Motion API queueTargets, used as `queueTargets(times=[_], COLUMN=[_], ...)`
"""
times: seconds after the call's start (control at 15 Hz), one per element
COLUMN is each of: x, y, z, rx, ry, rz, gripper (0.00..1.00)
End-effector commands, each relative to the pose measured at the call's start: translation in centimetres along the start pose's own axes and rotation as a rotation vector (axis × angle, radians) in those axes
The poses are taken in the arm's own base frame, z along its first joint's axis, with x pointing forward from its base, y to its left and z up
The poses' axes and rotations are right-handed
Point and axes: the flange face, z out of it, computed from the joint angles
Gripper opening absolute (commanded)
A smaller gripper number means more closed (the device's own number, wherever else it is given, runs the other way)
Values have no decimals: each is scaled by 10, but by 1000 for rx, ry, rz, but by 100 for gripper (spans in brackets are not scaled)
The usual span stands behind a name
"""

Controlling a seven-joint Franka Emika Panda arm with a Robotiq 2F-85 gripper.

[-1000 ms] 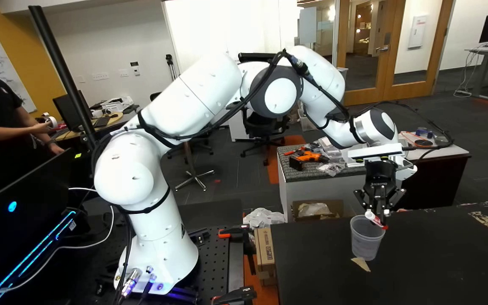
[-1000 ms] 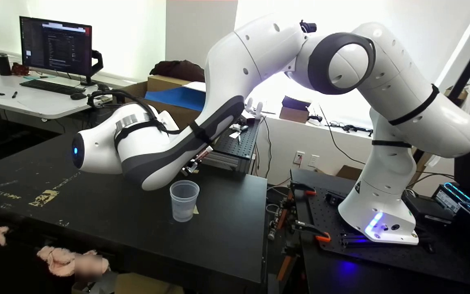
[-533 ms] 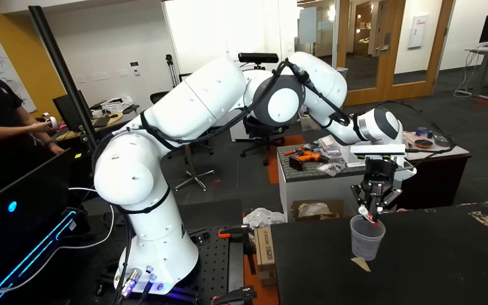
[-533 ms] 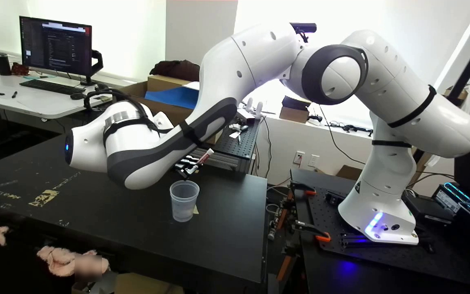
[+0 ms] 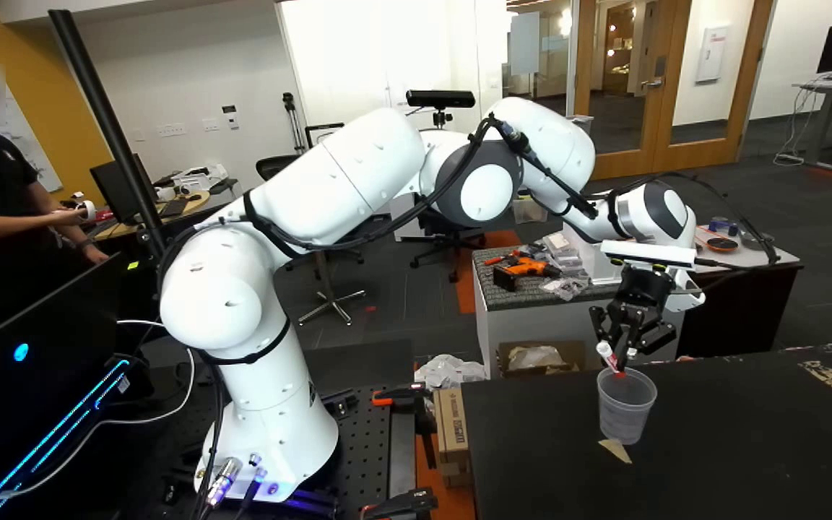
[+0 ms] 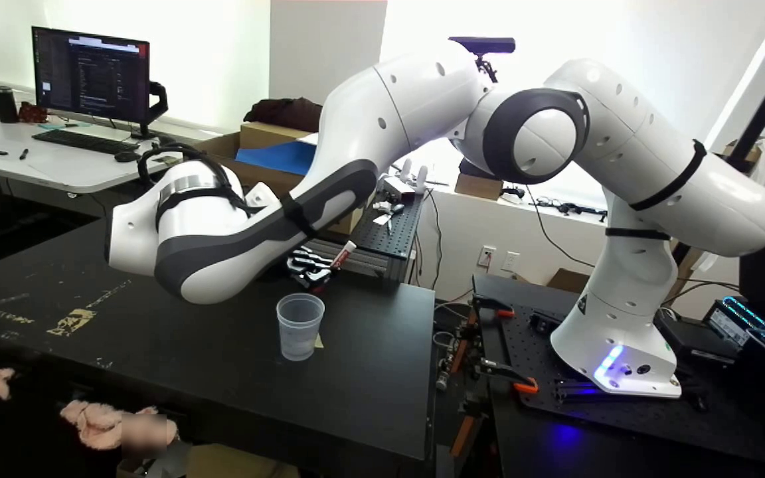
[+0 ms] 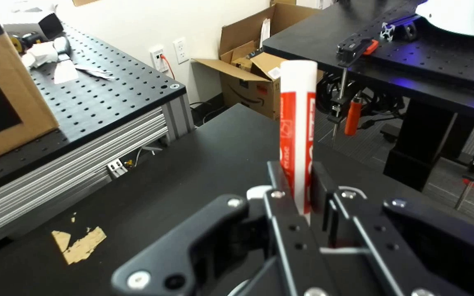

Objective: Put the marker in the cup

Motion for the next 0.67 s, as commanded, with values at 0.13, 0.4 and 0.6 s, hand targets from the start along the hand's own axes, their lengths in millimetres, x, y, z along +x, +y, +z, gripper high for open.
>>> queueTargets(times=[0.13,0.4,0.6], x=[0,-3,-8], y=[4,9,15], z=[0,-1,-5], rx=[58,66,66], ry=[-38,-44,-29], rz=[-45,-38,-15], gripper=[47,75,96])
